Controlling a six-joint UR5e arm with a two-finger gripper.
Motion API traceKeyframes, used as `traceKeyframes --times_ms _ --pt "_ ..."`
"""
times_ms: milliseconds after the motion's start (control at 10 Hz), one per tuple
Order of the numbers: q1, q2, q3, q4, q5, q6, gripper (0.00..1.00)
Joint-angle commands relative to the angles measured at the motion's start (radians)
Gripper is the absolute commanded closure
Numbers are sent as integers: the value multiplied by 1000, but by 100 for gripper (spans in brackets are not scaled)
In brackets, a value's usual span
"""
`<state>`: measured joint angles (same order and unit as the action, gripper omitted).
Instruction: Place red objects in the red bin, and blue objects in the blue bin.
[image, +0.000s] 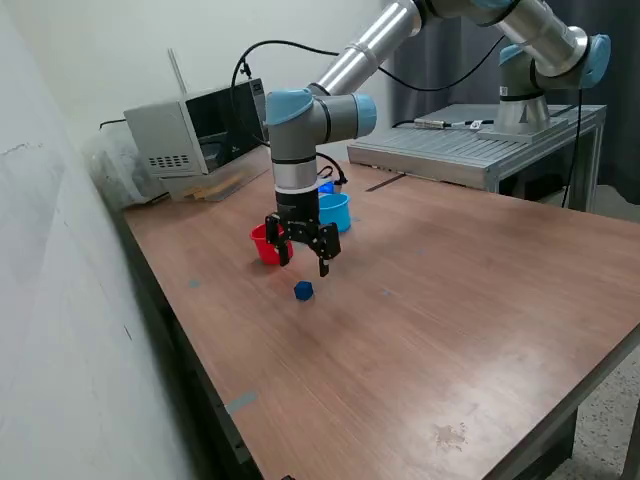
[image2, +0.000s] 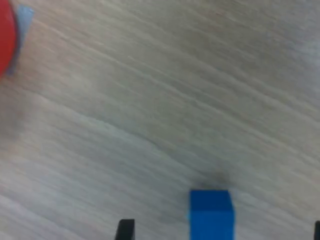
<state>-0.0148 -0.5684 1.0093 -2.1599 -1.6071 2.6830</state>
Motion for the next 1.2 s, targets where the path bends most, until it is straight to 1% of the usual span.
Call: traceKeyframes --times_ms 0,600,1100 --pt "7 -1 -3 5 22 -29 0" --pt "7 50 -52 3 24 -29 0" --pt "6 70 -64 3 16 -29 0"
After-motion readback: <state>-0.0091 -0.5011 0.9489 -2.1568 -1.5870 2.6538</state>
